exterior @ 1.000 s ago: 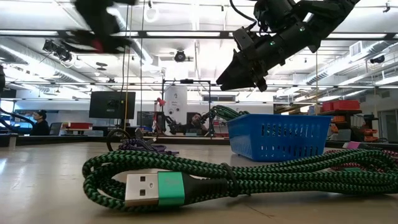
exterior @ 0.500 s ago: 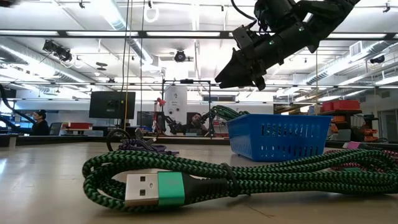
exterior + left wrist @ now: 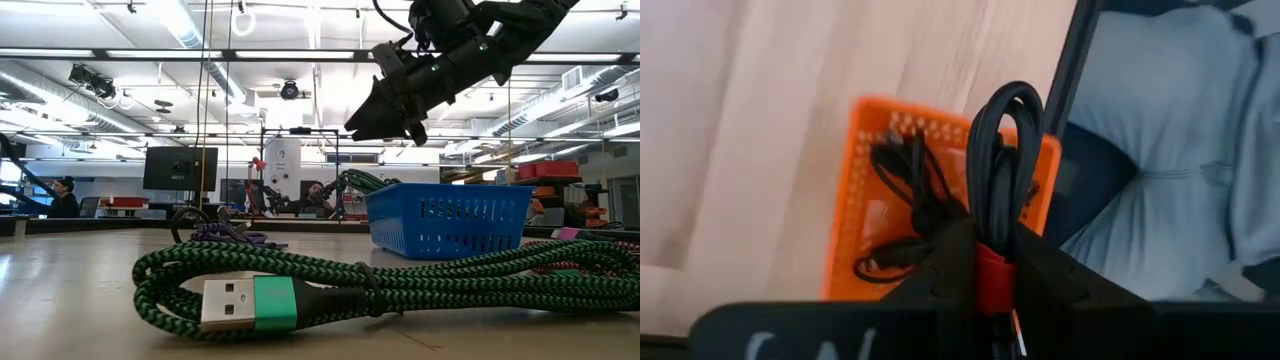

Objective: Pick & Place USB Port
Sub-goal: Put the black charger cable into the orange bin

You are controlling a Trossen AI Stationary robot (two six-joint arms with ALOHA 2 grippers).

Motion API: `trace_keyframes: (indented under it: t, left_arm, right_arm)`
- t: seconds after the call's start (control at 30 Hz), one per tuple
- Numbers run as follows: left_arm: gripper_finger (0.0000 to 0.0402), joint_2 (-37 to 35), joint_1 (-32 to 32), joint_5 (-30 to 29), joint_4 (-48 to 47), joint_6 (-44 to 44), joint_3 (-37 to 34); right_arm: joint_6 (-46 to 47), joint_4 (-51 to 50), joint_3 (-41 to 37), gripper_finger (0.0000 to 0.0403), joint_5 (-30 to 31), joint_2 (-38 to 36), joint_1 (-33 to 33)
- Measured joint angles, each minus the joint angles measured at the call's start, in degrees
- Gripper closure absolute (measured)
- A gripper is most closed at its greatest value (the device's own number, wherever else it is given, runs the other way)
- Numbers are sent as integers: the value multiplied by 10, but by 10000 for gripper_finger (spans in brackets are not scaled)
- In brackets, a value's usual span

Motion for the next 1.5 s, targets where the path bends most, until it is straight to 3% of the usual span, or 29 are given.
trace_keyframes:
  t: [0.27, 0.53, 0.97, 1.5]
  left_arm:
    - [354, 49, -29, 6, 1, -16, 0]
    - [316, 47, -29, -28, 3, -9, 0]
    - [311, 46, -29, -4, 2, -9, 0]
    - [257, 46, -29, -9, -15, -14, 0]
  right_arm:
    - [0, 12, 0, 271, 0, 0, 1]
    - [0, 10, 0, 271, -1, 0, 1]
    - [2, 10, 0, 271, -1, 0, 21]
    - [2, 11, 0, 271, 0, 0, 22]
